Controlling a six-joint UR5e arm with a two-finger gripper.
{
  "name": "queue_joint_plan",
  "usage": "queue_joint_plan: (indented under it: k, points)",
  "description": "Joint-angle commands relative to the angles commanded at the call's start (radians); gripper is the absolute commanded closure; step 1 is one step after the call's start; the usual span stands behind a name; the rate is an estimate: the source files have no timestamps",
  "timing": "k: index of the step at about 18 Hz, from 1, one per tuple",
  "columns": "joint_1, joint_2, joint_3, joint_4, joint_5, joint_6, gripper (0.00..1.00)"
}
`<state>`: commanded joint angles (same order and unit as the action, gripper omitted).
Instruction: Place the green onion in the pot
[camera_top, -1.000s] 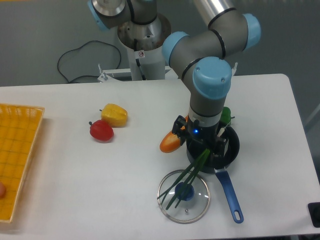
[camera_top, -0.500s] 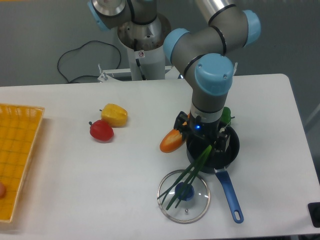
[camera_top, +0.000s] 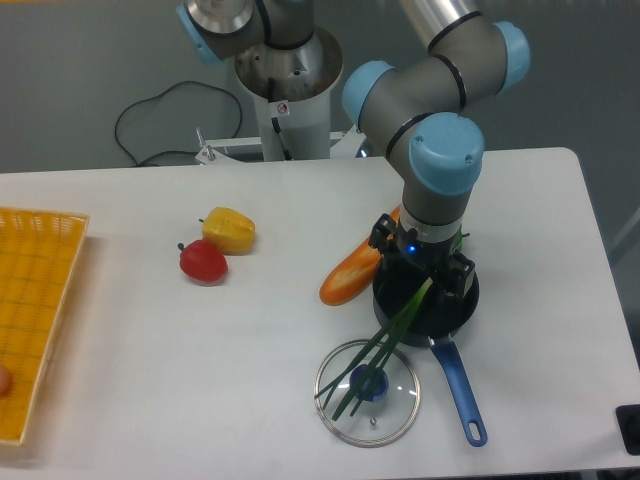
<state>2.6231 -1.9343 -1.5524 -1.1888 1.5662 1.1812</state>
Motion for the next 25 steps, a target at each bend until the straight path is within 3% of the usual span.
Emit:
queue_joint_plan:
  k: [5, 7, 15, 21, 25]
  points:
    - [0.026, -0.014, -0.003, 0.003, 0.002, 0.064, 0.00]
    - [0.026, -0.017, -0.031, 0.006, 0.021, 0.063, 0.00]
    - [0.028, -0.014, -0.034, 0.011, 0.035, 0.048, 0.01]
    - [0.041, -0.018, -0.034, 0.008, 0.038, 0.055, 0.61]
    - [0.041, -0.023, -0.034, 0.005, 0.038, 0.055, 0.89]
